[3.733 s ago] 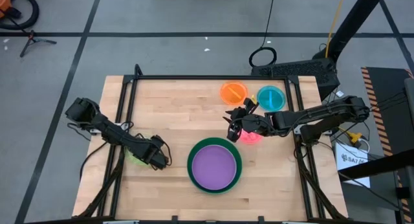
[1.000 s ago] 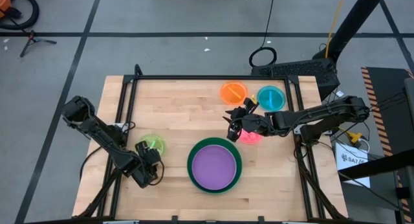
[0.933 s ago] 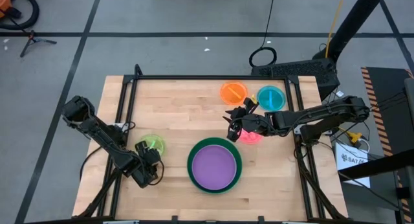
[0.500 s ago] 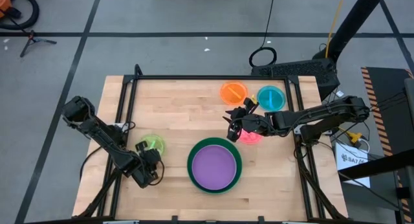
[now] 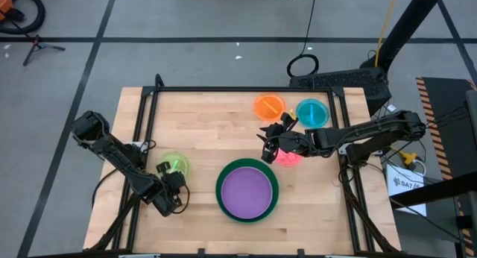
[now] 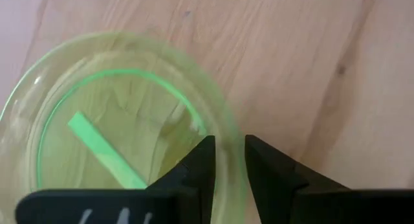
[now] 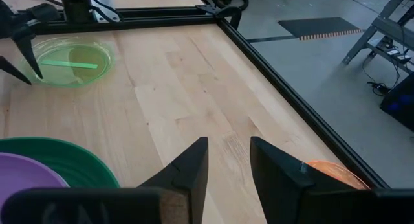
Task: Stack plastic plates
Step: Stack the transparent green plate on top of the purple plate
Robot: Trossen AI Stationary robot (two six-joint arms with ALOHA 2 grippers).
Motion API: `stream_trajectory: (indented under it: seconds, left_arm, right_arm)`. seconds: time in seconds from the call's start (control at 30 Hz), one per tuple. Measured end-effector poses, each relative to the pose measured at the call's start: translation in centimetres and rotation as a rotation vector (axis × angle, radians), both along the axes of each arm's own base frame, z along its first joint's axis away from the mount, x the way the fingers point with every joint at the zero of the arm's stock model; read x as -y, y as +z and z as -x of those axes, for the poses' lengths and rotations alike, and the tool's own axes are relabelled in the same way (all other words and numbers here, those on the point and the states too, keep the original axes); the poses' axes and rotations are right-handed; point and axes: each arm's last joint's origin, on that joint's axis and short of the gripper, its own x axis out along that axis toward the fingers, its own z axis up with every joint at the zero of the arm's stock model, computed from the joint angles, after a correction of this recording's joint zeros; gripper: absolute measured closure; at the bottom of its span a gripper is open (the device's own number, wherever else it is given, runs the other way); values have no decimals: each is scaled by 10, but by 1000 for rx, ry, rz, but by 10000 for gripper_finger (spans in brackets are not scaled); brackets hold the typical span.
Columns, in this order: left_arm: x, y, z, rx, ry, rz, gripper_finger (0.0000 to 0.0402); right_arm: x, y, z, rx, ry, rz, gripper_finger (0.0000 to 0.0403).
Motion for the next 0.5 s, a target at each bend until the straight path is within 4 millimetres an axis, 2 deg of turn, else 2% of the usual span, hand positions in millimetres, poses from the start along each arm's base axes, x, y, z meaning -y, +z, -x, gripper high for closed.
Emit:
stream_trajectory:
  seconds: [0.4, 0.5]
  left_arm:
    - [2, 3, -3, 9, -22, 1, 312]
    - [2, 3, -2, 11, -21, -14, 323]
  right_arm:
    - [0, 0, 0, -1, 0, 0, 296]
    - [0, 0, 0, -1, 0, 0, 296]
